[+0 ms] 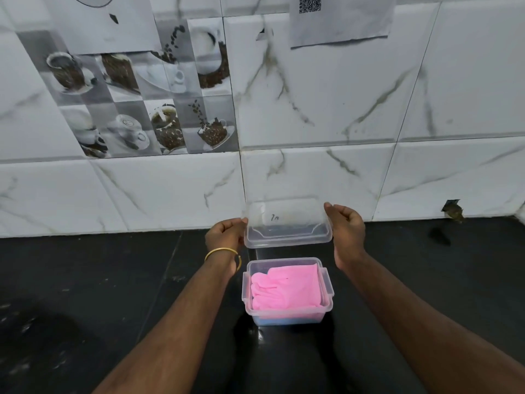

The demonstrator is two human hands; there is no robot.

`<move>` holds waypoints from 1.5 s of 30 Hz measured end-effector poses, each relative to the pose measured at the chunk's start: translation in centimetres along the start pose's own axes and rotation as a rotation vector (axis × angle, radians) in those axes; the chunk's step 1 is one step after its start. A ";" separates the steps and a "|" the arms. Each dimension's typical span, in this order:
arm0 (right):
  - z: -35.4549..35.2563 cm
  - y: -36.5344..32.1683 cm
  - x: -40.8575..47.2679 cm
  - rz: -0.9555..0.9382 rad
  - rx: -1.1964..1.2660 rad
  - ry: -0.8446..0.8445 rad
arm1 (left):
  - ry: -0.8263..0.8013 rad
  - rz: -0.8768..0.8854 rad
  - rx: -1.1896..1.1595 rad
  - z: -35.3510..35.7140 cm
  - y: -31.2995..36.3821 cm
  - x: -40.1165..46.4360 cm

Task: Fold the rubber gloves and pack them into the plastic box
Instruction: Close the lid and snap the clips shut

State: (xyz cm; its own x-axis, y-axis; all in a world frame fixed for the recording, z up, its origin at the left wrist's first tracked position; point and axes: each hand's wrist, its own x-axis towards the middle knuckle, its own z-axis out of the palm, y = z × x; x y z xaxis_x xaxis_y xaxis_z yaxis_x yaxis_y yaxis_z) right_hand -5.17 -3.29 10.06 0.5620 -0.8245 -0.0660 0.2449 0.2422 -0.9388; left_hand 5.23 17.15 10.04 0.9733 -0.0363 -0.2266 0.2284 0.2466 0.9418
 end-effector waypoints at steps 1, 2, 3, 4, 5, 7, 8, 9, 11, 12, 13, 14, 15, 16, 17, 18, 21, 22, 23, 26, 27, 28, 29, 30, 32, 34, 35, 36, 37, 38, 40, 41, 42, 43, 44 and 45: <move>-0.3 -0.1 -0.6 -0.011 -0.008 0.019 | 0.005 0.021 0.004 -0.4 0.0 -0.5; -0.6 -0.2 -1.2 -0.025 -0.022 0.028 | 0.013 0.038 0.018 -0.7 0.0 -1.0; -0.9 -0.2 -1.9 -0.036 -0.036 0.031 | 0.019 0.057 0.044 -1.1 -0.1 -1.4; -1.2 -0.1 -2.6 -0.041 -0.055 0.033 | 0.023 0.077 0.078 -1.5 -0.3 -1.9; -1.6 0.0 -3.3 -0.041 -0.073 0.036 | 0.029 0.095 0.118 -1.9 -0.7 -2.4; -2.3 0.5 -4.8 -0.033 -0.113 0.046 | 0.043 0.120 0.187 -3.0 -1.5 -3.3; -2.7 0.9 -5.4 -0.024 -0.133 0.049 | 0.052 0.122 0.213 -3.6 -2.1 -3.6; -3.0 1.3 -6.0 -0.013 -0.146 0.051 | 0.061 0.117 0.232 -4.2 -2.7 -3.9; -3.8 2.3 -7.2 0.016 -0.162 0.057 | 0.062 0.093 0.248 -5.1 -4.0 -4.5; -4.2 2.9 -7.6 0.031 -0.168 0.062 | 0.056 0.079 0.250 -5.4 -4.7 -4.7; -4.6 3.5 -7.9 0.044 -0.173 0.071 | 0.057 0.067 0.256 -5.5 -5.2 -4.9; -5.0 4.0 -8.2 0.056 -0.183 0.081 | 0.065 0.057 0.269 -5.7 -5.8 -5.1; -5.3 4.5 -8.4 0.066 -0.198 0.089 | 0.075 0.052 0.282 -5.8 -6.2 -5.3; -5.5 4.9 -8.5 0.074 -0.217 0.093 | 0.080 0.049 0.296 -5.9 -6.5 -5.4; -5.7 5.3 -8.5 0.083 -0.232 0.095 | 0.080 0.048 0.312 -6.0 -6.8 -5.5; -5.9 5.5 -8.5 0.090 -0.243 0.096 | 0.078 0.049 0.333 -6.0 -7.0 -5.6; -6.1 6.1 -8.4 0.099 -0.263 0.094 | 0.080 0.049 0.370 -6.0 -7.6 -5.5; -6.1 6.2 -8.4 0.099 -0.274 0.090 | 0.087 0.048 0.378 -6.0 -7.8 -5.5; -6.1 6.3 -8.3 0.100 -0.282 0.087 | 0.094 0.047 0.384 -6.0 -8.0 -5.5; -6.1 6.5 -8.1 0.109 -0.297 0.086 | 0.098 0.036 0.383 -6.1 -8.5 -5.3; -6.2 6.6 -8.1 0.111 -0.306 0.085 | 0.097 0.033 0.383 -6.0 -8.6 -5.3; -6.3 6.6 -8.0 0.110 -0.312 0.082 | 0.095 0.031 0.380 -5.9 -8.7 -5.2; -6.3 6.6 -8.0 0.106 -0.318 0.079 | 0.092 0.031 0.379 -5.8 -8.7 -5.2; -6.2 6.8 -7.5 0.100 -0.328 0.077 | 0.091 0.033 0.380 -5.6 -8.8 -4.7; -6.2 6.9 -7.0 0.095 -0.343 0.068 | 0.092 0.039 0.382 -5.4 -8.9 -4.1; -6.2 7.1 -6.8 0.098 -0.348 0.050 | 0.091 0.052 0.382 -5.5 -9.0 -3.9; -6.1 7.2 -6.7 0.098 -0.349 0.039 | 0.092 0.060 0.383 -5.5 -9.0 -3.7; -6.0 7.3 -6.7 0.097 -0.348 0.030 | 0.098 0.064 0.385 -5.5 -9.0 -3.5; -5.9 7.4 -6.5 0.096 -0.351 0.020 | 0.105 0.066 0.392 -5.4 -9.0 -3.2; -5.7 7.4 -6.3 0.093 -0.356 0.010 | 0.109 0.066 0.403 -5.3 -9.0 -2.9; -5.3 7.5 -5.8 0.084 -0.371 -0.011 | 0.095 0.059 0.438 -5.2 -8.8 -2.2; -5.1 7.6 -5.6 0.076 -0.381 -0.014 | 0.079 0.067 0.472 -5.1 -8.7 -1.9; -4.9 7.7 -5.3 0.058 -0.401 -0.015 | 0.057 0.108 0.534 -5.2 -8.6 -1.8; -4.8 7.9 -5.1 0.010 -0.466 -0.019 | 0.032 0.200 0.639 -5.2 -8.7 -1.6; -4.6 8.1 -5.0 -0.075 -0.582 -0.040 | -0.004 0.323 0.790 -5.2 -8.8 -1.5; -4.4 8.3 -4.8 -0.178 -0.727 -0.078 | -0.048 0.439 0.971 -5.1 -8.8 -1.5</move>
State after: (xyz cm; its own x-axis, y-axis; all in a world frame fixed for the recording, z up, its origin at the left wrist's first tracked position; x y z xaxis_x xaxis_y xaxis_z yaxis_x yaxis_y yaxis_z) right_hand -9.32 0.48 1.14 0.6234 -0.7747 0.1059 -0.2313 -0.3121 -0.9215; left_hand 1.68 19.96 0.82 0.9696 -0.1751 0.1711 -0.2439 -0.6292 0.7380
